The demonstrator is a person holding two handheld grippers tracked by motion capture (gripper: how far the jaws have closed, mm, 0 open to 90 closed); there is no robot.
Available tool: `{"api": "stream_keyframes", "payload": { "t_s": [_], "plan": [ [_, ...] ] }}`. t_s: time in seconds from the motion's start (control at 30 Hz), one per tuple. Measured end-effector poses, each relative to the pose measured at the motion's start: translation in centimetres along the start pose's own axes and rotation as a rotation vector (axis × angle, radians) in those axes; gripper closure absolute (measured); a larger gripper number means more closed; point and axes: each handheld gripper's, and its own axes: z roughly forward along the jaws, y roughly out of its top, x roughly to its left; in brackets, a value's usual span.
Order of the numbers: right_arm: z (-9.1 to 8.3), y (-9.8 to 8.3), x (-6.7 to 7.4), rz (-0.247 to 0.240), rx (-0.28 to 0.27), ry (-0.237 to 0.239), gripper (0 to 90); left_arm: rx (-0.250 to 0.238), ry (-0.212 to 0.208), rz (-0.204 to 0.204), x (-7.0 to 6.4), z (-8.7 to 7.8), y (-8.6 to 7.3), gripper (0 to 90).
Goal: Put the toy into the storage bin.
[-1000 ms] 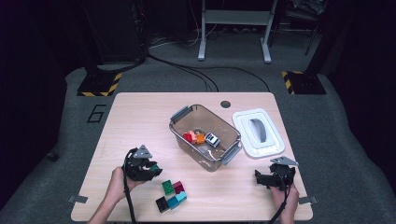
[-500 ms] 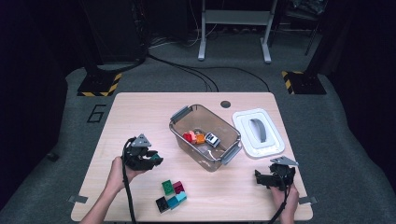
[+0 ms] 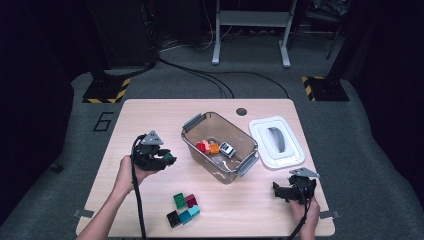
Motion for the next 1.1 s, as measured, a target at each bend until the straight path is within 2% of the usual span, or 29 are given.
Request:
{"api": "stream_keyframes", "payload": {
  "t_s": [0.33,0.6,0.73,0.97,1.1],
  "plan": [
    [0.0,0.0,0.0,0.001,0.001,0.000,0.0,-0.026,0.010,0.021,0.4,-0.7,2.6,59.0],
    [0.0,0.0,0.0,0.000,0.000,0.001,0.0,-0.044,0.038,0.041,0.4,-0.9,4.9,59.0],
    [0.0,0.0,0.0,-0.002,0.000,0.001,0.0,-0.053,0.041,0.035,0.8,-1.1,6.1,59.1],
    [0.0,0.0,0.0,0.000,0.001,0.000,0.1,-0.070,0.050,0.035,1.0,-0.3,8.1,59.0],
    [0.0,0.0,0.0,-0.001,0.000,0.001,0.0,-0.055,0.046,0.043,0.9,0.7,8.8,59.0]
  ]
}}
